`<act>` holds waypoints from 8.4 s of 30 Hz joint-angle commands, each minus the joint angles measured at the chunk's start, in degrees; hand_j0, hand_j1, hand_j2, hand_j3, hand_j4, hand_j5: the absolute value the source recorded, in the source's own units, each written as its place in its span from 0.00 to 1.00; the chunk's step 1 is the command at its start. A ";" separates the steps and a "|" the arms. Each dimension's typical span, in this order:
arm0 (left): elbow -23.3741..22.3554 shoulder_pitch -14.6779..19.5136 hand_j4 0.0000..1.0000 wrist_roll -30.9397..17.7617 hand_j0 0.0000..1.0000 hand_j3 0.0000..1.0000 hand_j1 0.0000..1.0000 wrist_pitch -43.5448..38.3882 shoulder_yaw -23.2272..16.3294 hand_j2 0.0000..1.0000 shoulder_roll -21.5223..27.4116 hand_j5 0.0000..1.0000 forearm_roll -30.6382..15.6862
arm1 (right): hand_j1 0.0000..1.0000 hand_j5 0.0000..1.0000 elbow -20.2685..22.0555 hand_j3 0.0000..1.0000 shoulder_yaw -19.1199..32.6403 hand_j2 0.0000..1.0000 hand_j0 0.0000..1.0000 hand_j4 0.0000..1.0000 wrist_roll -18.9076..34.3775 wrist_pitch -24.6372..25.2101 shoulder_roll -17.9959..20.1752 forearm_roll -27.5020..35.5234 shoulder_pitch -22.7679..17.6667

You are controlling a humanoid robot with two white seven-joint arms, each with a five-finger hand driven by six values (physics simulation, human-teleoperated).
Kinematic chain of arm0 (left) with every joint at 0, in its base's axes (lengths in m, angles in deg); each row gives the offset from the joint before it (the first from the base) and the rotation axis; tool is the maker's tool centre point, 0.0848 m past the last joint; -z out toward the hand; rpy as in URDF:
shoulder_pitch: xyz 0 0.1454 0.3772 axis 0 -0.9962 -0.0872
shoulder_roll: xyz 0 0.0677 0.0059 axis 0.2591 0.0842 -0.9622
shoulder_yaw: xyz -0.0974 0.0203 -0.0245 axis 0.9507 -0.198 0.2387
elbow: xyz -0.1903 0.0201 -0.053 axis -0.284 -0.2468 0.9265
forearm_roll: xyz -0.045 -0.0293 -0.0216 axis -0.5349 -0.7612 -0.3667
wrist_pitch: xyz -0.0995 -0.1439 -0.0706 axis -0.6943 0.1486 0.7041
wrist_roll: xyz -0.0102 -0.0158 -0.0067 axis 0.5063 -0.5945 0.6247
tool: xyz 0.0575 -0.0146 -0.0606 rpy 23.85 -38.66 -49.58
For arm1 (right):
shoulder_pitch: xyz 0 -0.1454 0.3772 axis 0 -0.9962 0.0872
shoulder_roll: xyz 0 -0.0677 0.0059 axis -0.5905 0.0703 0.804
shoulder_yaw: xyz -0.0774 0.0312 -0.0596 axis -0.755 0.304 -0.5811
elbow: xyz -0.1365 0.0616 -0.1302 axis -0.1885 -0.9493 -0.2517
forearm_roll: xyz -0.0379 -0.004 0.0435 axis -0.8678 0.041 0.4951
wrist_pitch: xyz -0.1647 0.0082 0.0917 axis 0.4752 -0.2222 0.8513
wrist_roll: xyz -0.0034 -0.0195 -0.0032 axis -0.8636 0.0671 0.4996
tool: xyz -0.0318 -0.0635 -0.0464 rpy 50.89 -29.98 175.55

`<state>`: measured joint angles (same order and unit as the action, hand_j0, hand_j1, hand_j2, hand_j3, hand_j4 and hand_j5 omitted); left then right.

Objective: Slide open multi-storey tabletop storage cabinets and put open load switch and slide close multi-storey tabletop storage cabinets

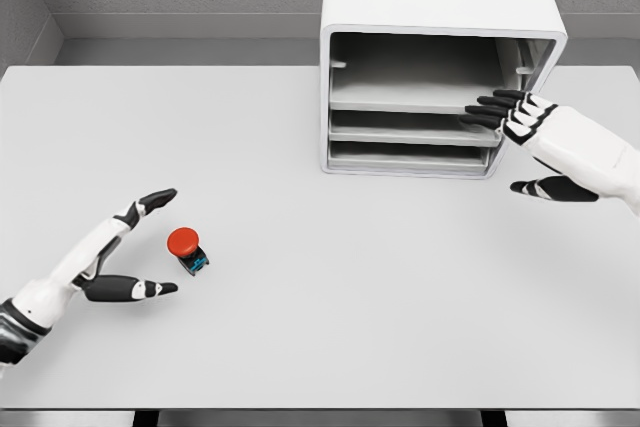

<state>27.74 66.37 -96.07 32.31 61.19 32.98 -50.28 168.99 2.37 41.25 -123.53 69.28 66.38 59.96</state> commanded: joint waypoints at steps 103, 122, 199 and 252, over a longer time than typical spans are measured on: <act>4.06 12.30 0.97 -16.16 0.97 0.97 0.97 -0.02 5.44 0.97 2.47 0.97 34.17 | 0.77 0.77 -21.69 0.77 -21.32 0.77 0.77 0.77 0.31 1.84 -16.85 2.47 23.73; 4.15 12.13 0.70 -15.90 0.70 0.70 0.70 -0.02 4.12 0.70 0.98 0.70 36.28 | 0.81 0.81 -17.82 0.81 -21.23 0.81 0.81 0.81 0.22 1.31 -15.01 1.68 22.06; 6.35 11.78 0.33 -15.81 0.33 0.33 0.33 -0.02 6.58 0.33 0.89 0.33 36.11 | 0.85 0.85 -23.10 0.85 -20.80 0.85 0.85 0.85 0.22 0.79 -18.35 -8.34 21.89; 6.52 11.60 0.34 -15.81 0.34 0.34 0.34 -0.02 6.85 0.34 0.89 0.34 36.11 | 0.88 0.88 -7.54 0.88 -17.63 0.88 0.88 0.88 0.22 0.79 -8.15 -8.34 12.48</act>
<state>34.20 77.97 -111.92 32.41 67.98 33.82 -13.70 161.34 -15.37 41.65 -122.58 60.76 59.22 72.18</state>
